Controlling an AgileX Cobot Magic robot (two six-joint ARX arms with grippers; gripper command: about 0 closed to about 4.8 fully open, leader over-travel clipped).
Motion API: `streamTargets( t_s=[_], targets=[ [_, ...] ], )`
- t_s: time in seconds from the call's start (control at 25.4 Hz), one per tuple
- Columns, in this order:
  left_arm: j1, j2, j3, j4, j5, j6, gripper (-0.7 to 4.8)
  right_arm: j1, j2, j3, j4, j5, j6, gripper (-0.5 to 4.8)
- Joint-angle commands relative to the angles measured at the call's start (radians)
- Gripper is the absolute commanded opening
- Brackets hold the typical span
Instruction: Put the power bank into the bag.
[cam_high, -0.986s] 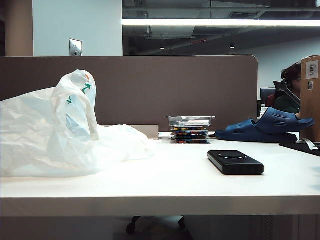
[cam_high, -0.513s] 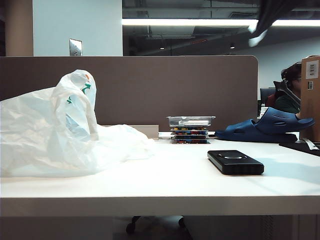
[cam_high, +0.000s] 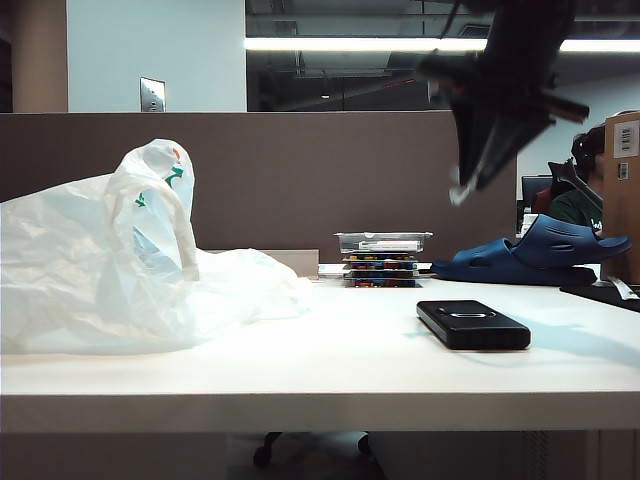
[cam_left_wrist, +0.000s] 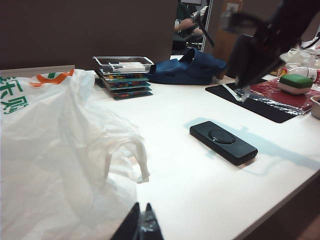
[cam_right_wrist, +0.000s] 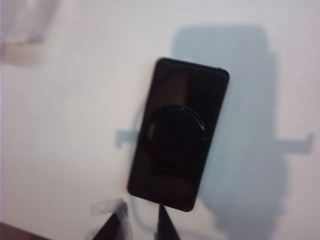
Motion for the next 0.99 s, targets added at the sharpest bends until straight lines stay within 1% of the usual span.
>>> streamTargets(
  t_s=[0.04, 0.12, 0.2, 0.24, 0.32, 0.35, 0.43, 0.59, 0.67, 0.87, 0.99],
  targets=[
    [0.0, 0.0, 0.005, 0.006, 0.0, 0.002, -0.06, 0.001, 0.041, 0.005, -0.011, 0.04, 0.008, 1.73],
    [0.0, 0.0, 0.005, 0.006, 0.0, 0.002, -0.06, 0.001, 0.056, 0.005, -0.01, 0.042, 0.016, 2.19],
    [0.0, 0.0, 0.005, 0.006, 0.0, 0.002, -0.06, 0.001, 0.071, 0.005, -0.006, 0.056, 0.036, 2.89],
    [0.0, 0.0, 0.005, 0.006, 0.0, 0.002, -0.06, 0.001, 0.082, 0.005, 0.001, 0.078, 0.055, 3.6],
    [0.0, 0.0, 0.005, 0.006, 0.0, 0.002, -0.06, 0.001, 0.09, 0.005, 0.011, 0.09, 0.057, 4.27],
    [0.0, 0.0, 0.005, 0.006, 0.0, 0.002, -0.06, 0.002, 0.094, 0.005, 0.02, 0.1, 0.06, 4.74],
    [0.0, 0.0, 0.005, 0.006, 0.0, 0.002, -0.06, 0.015, 0.101, 0.005, 0.039, 0.128, 0.061, 4.79],
    [0.0, 0.0, 0.005, 0.007, 0.0, 0.002, -0.06, 0.042, 0.117, 0.005, 0.085, 0.148, 0.063, 4.79],
    [0.0, 0.0, 0.005, 0.007, 0.0, 0.002, -0.06, 0.06, 0.137, 0.005, 0.102, 0.164, 0.085, 4.79],
    [0.0, 0.0, 0.005, 0.007, 0.0, 0.001, -0.06, 0.061, 0.182, 0.005, 0.095, 0.16, 0.132, 4.79],
    [0.0, 0.0, 0.005, 0.006, 0.0, 0.001, -0.06, 0.061, 0.194, 0.005, 0.098, 0.161, 0.138, 4.79]
  ],
)
